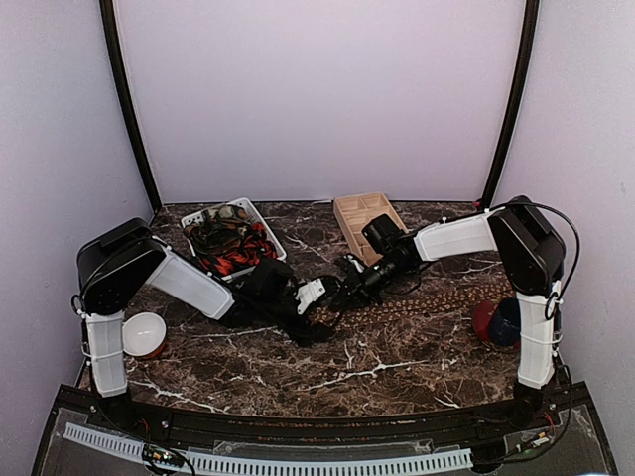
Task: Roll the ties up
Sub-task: Fold the tie at the center of the board.
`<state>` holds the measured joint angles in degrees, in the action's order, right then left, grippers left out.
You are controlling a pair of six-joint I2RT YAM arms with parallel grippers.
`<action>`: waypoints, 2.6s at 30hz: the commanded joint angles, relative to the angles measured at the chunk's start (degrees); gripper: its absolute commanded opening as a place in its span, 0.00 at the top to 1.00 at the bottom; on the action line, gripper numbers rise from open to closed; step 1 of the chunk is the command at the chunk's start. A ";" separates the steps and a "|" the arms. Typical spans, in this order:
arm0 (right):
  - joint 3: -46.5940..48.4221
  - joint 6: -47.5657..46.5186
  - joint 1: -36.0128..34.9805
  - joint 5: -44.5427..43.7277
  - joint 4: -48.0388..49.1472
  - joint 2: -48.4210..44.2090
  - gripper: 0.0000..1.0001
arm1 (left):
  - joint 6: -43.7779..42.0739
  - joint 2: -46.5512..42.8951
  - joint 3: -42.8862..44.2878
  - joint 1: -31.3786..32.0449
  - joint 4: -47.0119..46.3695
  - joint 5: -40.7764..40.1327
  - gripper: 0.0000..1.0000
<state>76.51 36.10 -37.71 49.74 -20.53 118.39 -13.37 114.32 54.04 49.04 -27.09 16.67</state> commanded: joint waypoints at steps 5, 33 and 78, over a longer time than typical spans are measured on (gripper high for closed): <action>0.58 -0.81 -0.43 0.89 -0.94 -2.02 0.97 | -2.10 -0.56 -1.90 0.18 0.23 3.49 0.48; -1.50 -3.70 -0.17 -0.69 -3.36 -3.03 0.97 | -1.21 -4.05 -5.72 0.09 0.44 4.25 0.64; 1.16 -3.48 -2.19 -1.67 1.03 5.01 1.00 | 1.07 -13.73 -13.14 0.80 -0.93 5.20 0.48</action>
<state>76.69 33.50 -39.66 49.01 -20.38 122.58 -12.36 104.64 41.10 50.04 -29.74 20.51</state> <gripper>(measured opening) 0.012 0.477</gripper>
